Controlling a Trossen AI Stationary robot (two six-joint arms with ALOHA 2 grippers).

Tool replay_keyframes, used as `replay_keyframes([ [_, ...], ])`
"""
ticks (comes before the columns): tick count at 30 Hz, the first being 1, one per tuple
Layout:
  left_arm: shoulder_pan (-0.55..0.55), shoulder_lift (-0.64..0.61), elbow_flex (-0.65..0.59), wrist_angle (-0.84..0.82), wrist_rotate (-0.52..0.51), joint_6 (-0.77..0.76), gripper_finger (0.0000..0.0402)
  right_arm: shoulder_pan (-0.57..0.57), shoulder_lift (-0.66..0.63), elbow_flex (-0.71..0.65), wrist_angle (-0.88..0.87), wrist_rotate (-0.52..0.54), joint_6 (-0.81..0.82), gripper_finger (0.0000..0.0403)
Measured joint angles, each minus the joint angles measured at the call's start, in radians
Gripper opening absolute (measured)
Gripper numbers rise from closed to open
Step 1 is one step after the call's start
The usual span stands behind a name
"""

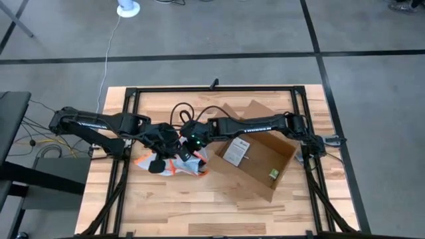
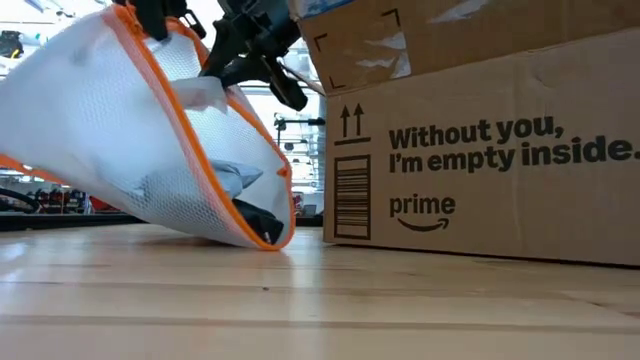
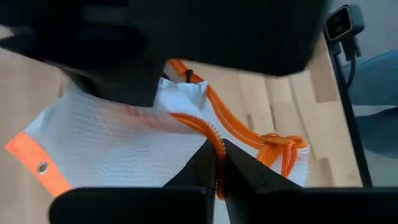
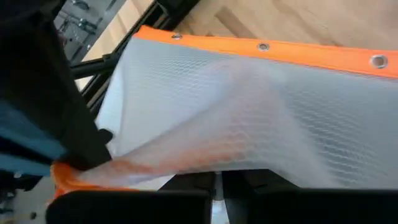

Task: Unpack boxes
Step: Put the pink earphones into the white zip bag, then put the white box into the white zip bag

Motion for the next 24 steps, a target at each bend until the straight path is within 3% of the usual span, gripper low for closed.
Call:
replay_keyframes([
  [5, -0.001, 0.017, 0.0, -0.003, 0.0, 0.006, 0.0, 0.017, 0.056, 0.0, 0.12, -0.114, 0.022, 0.0098],
  [12, 0.0, 0.019, 0.0, -0.071, -0.014, 0.008, 0.0, 0.001, 0.015, -0.002, -0.038, -0.237, 0.026, 0.0213],
  [20, 0.001, -0.037, 0.001, -0.128, -0.02, -0.006, 0.0, 0.02, -0.195, -0.002, -0.159, -0.251, -0.088, 0.0227],
  [24, 0.001, -0.075, 0.001, -0.168, -0.073, -0.027, 0.0, 0.035, -0.322, 0.0, -0.335, -0.153, -0.173, 0.0215],
])
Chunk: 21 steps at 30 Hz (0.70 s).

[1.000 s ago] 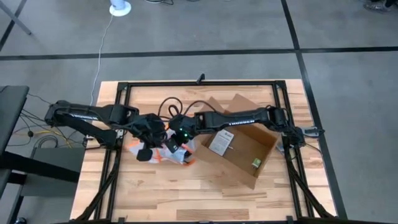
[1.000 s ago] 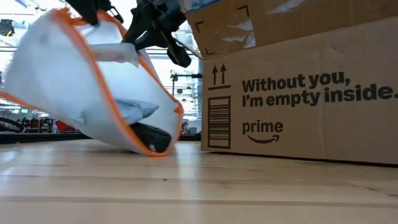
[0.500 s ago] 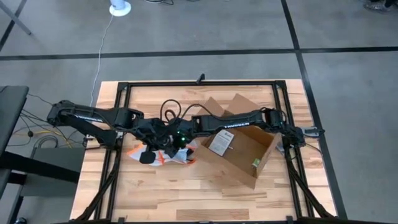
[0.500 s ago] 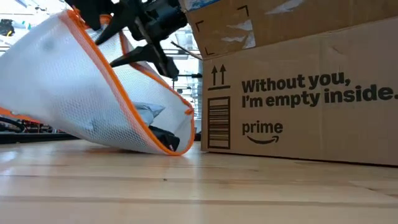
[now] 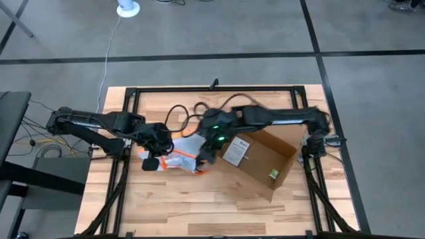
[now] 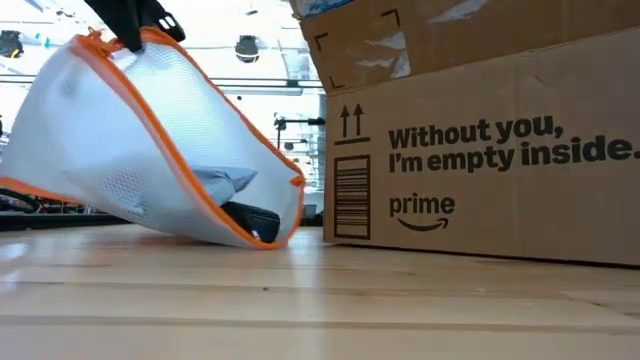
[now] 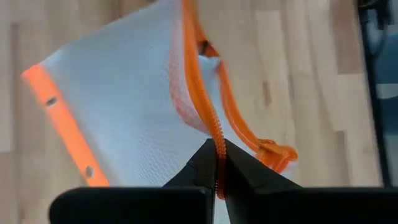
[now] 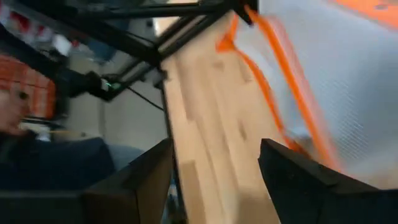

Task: Unpack boxes
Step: Put the white box into the white zip bag

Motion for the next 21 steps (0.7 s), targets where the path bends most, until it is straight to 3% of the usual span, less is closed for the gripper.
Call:
replay_keyframes([
  [7, 0.01, -0.037, -0.001, -0.001, -0.027, -0.135, 0.0, 0.004, -0.106, -0.001, -0.539, 0.286, -0.073, 0.02],
  [9, 0.02, -0.036, -0.001, -0.001, -0.036, -0.17, 0.0, 0.004, -0.113, -0.021, -0.612, 0.355, -0.09, 0.0199],
  [12, 0.043, -0.029, -0.001, 0.005, -0.064, -0.224, 0.0, -0.009, -0.114, -0.117, -0.582, 0.383, -0.148, 0.0199],
  [17, 0.074, -0.014, -0.001, 0.005, -0.15, -0.321, 0.0, -0.074, -0.111, -0.372, -0.383, 0.38, -0.23, 0.0199],
  [21, 0.08, -0.014, -0.001, 0.013, -0.216, -0.397, 0.0, -0.126, -0.11, -0.564, -0.247, 0.329, -0.272, 0.0199],
])
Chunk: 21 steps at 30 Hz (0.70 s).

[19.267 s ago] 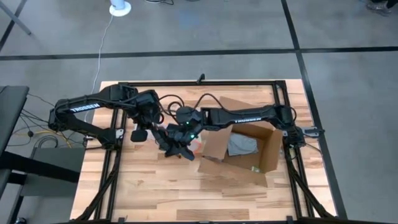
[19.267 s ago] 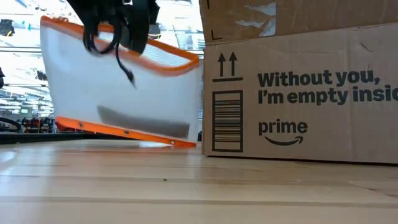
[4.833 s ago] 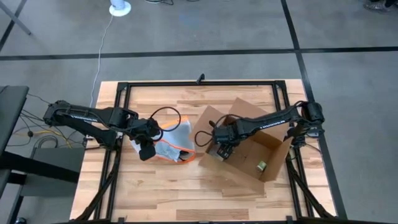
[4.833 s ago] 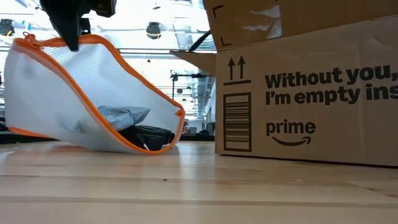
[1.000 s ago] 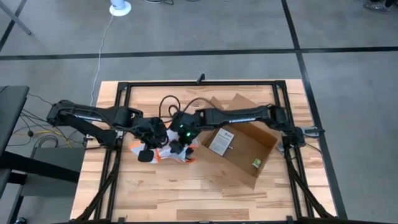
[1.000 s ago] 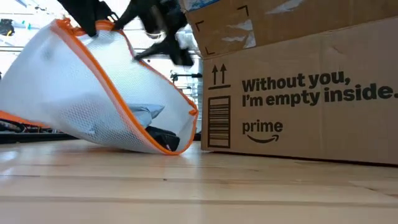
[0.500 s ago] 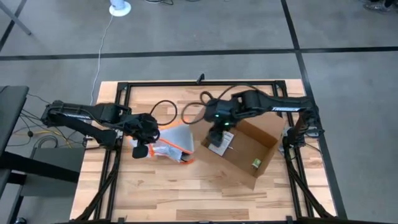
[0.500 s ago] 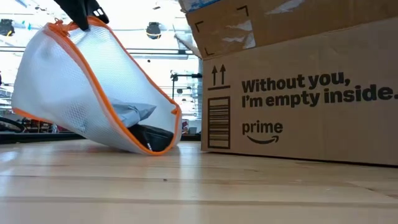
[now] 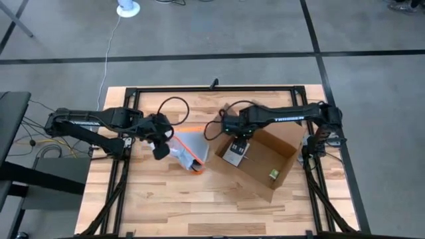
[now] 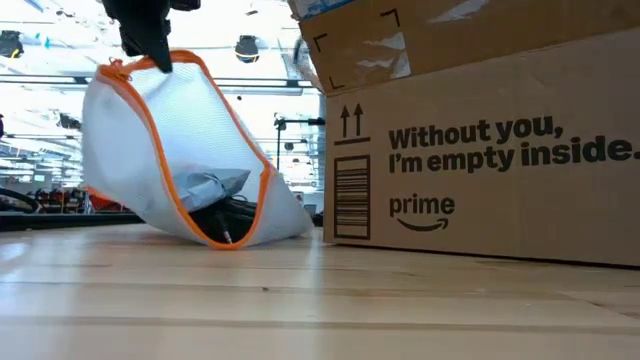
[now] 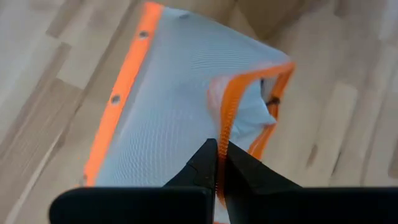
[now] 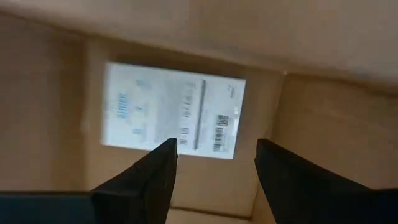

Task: Unpack boxes
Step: Put the white box into the white zip bag

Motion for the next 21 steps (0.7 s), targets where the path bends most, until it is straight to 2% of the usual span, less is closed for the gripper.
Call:
replay_keyframes([
  [4, 0.0, 0.0, 0.0, 0.001, -0.008, -0.029, 0.0, -0.033, 0.0, -0.129, 0.091, -0.003, -0.023, 0.0199],
  [7, 0.0, 0.004, 0.0, 0.008, -0.008, -0.031, 0.0, -0.045, -0.01, -0.176, 0.14, -0.003, -0.032, 0.0199],
  [15, 0.035, 0.016, -0.001, 0.021, -0.008, -0.029, 0.0, -0.034, -0.006, -0.19, 0.209, 0.005, -0.063, 0.0199],
  [21, 0.035, 0.016, -0.001, 0.022, -0.008, -0.016, 0.0, -0.02, -0.003, -0.181, 0.178, 0.004, -0.14, 0.0199],
])
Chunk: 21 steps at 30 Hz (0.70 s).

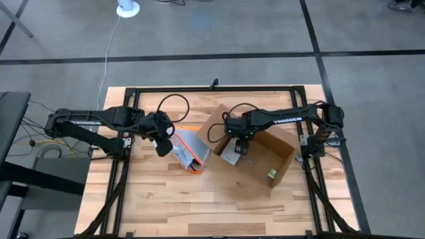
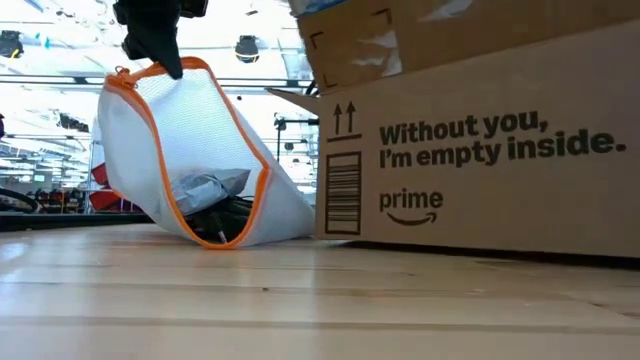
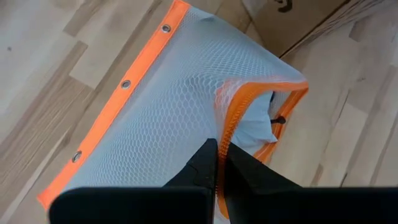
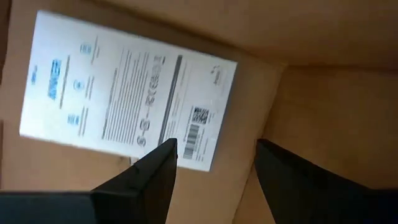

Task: Unpack boxes
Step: Put the white box into the white zip bag

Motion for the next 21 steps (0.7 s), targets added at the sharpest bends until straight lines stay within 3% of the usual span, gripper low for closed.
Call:
replay_keyframes([
  [21, -0.052, 0.0, 0.0, -0.009, 0.032, 0.221, 0.0, 0.164, 0.002, 0.047, -0.069, -0.024, -0.395, 0.0199],
])
